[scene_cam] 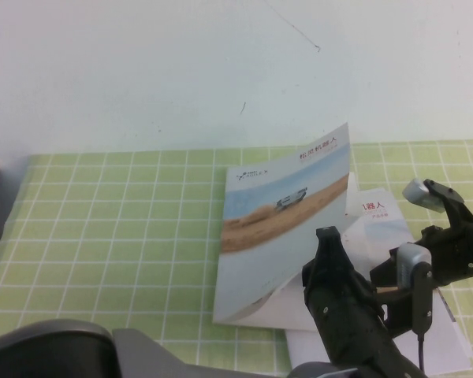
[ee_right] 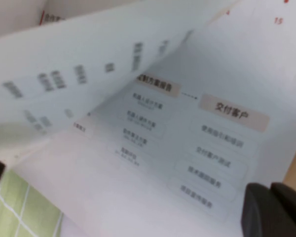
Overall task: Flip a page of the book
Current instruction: Open the closed book
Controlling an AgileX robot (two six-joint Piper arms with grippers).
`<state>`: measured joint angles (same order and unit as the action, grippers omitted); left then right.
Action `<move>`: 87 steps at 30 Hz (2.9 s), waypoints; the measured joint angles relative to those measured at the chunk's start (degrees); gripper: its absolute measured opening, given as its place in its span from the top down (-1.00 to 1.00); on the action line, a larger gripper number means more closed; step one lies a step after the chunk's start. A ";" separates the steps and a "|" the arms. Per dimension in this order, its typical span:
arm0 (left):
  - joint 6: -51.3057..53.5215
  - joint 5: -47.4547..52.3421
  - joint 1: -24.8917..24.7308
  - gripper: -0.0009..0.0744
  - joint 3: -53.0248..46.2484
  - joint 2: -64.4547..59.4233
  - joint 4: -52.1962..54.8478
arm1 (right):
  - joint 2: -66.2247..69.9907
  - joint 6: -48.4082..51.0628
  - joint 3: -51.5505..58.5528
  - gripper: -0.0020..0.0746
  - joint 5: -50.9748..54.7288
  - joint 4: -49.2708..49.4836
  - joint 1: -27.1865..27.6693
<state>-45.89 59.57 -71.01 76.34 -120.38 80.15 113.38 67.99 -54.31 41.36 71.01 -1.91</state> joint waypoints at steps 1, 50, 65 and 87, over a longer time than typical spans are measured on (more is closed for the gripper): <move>0.00 0.63 0.00 0.99 0.00 0.00 -0.09 | 0.00 0.00 0.00 0.90 -0.08 0.00 0.00; -4.28 6.91 7.18 0.99 0.00 0.34 -0.31 | 3.59 7.07 -0.44 0.91 -0.28 7.98 -3.94; -6.27 7.26 14.31 0.99 0.00 9.51 -9.96 | 3.59 5.01 -0.44 0.91 -0.48 7.44 -4.03; -1.67 8.47 31.89 0.99 -2.03 14.56 -31.10 | 3.59 4.11 -0.48 0.91 -0.61 6.83 -4.03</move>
<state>-47.56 68.04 -39.12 74.30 -105.82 49.05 116.97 72.10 -54.78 40.75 77.85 -5.94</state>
